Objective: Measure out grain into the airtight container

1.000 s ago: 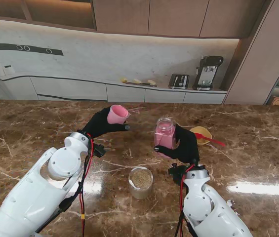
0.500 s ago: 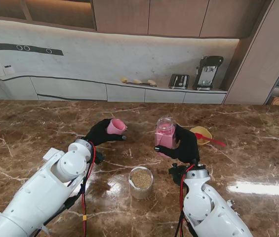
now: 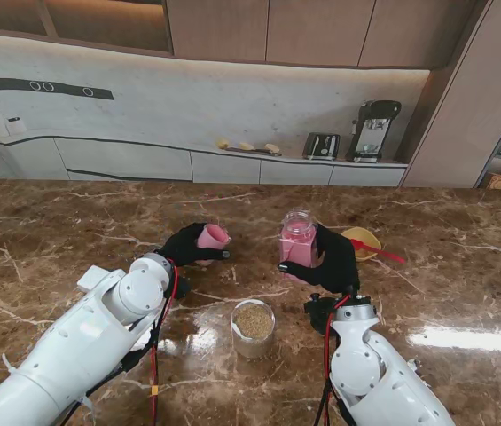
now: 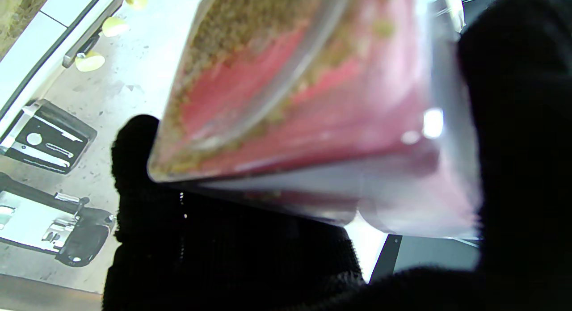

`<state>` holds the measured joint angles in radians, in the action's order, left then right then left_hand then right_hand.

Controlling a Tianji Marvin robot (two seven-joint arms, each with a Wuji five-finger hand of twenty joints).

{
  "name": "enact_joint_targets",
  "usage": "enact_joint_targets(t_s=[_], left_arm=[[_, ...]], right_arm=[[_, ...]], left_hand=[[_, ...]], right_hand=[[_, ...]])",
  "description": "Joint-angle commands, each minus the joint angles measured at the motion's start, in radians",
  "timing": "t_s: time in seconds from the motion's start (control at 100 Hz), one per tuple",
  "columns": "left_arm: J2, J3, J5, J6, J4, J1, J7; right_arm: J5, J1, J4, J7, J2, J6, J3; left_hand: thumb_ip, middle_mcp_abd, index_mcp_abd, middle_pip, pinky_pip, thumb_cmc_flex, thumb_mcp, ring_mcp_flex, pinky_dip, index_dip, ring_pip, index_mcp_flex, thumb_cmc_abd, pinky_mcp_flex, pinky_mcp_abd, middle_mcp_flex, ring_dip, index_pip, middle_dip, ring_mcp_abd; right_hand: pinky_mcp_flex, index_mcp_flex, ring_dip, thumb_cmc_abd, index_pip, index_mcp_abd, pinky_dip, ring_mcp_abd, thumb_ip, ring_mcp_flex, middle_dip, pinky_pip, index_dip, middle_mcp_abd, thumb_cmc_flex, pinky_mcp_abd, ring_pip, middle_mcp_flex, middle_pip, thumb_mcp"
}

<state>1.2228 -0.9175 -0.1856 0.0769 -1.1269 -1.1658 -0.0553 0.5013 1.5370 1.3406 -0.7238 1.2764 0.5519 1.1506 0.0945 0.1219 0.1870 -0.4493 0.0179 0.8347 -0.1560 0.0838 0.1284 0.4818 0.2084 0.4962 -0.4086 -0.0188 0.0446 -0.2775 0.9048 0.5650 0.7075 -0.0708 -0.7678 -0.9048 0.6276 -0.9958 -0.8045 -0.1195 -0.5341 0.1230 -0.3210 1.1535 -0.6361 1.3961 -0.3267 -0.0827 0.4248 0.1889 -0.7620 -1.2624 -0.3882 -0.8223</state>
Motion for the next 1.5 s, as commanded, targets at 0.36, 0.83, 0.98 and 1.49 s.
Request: enact_joint_targets(t_s=[0.36,0.83,0.98,1.49], left_arm=[[0.023,-0.008,0.116,0.079,0.056,0.007,0.048],[0.026,0.022,0.056,0.094,0.125,0.022,0.029],[0.011,0.034,0.016,0.107,0.126,0.024,0.055],[-0.03,0.028,-0.08,0.155,0.112,-0.002,0.109]], right_arm=[[-0.007,0.001,-0.009,0.025,-0.001,-0.003,-0.005],[-0.008,-0.004,-0.016,0.029,-0.001,0.002,-0.009],[-0.008,-0.005,-0.018,0.029,0.0,0.005,-0.01],[-0.009,-0.007,-0.022,0.027,0.001,0.01,-0.011]], left_hand=[[-0.005,0.104,0.212,0.357,-0.038,0.162,0.101,-0.021,-0.131,-0.163,-0.222,0.115,0.426,0.011,0.075,0.11,-0.725,-0.056,-0.383,-0.115],[0.003,0.147,0.202,0.446,-0.038,0.074,0.091,-0.027,-0.13,-0.237,-0.236,0.069,0.5,0.013,0.087,0.137,-0.879,-0.179,-0.456,-0.164],[-0.003,0.144,0.213,0.457,-0.038,0.047,0.09,-0.028,-0.13,-0.23,-0.236,0.045,0.501,0.013,0.085,0.14,-0.879,-0.187,-0.481,-0.16],[-0.028,0.117,0.202,0.453,-0.038,0.057,0.116,-0.032,-0.131,-0.227,-0.236,-0.006,0.421,0.011,0.074,0.142,-0.881,-0.2,-0.512,-0.136]], right_hand=[[0.0,-0.125,0.012,0.196,-0.15,0.388,-0.001,-0.125,0.067,0.051,-0.031,0.023,-0.043,0.17,0.355,-0.038,-0.038,-0.054,-0.085,-0.366],[0.001,-0.126,0.013,0.197,-0.15,0.39,-0.001,-0.124,0.067,0.05,-0.031,0.023,-0.042,0.171,0.354,-0.037,-0.041,-0.055,-0.085,-0.365],[0.001,-0.127,0.013,0.198,-0.149,0.392,-0.001,-0.123,0.067,0.05,-0.031,0.023,-0.042,0.169,0.353,-0.037,-0.042,-0.055,-0.085,-0.365],[0.001,-0.127,0.012,0.198,-0.15,0.393,-0.001,-0.124,0.066,0.05,-0.029,0.023,-0.041,0.171,0.35,-0.037,-0.042,-0.055,-0.083,-0.367]])
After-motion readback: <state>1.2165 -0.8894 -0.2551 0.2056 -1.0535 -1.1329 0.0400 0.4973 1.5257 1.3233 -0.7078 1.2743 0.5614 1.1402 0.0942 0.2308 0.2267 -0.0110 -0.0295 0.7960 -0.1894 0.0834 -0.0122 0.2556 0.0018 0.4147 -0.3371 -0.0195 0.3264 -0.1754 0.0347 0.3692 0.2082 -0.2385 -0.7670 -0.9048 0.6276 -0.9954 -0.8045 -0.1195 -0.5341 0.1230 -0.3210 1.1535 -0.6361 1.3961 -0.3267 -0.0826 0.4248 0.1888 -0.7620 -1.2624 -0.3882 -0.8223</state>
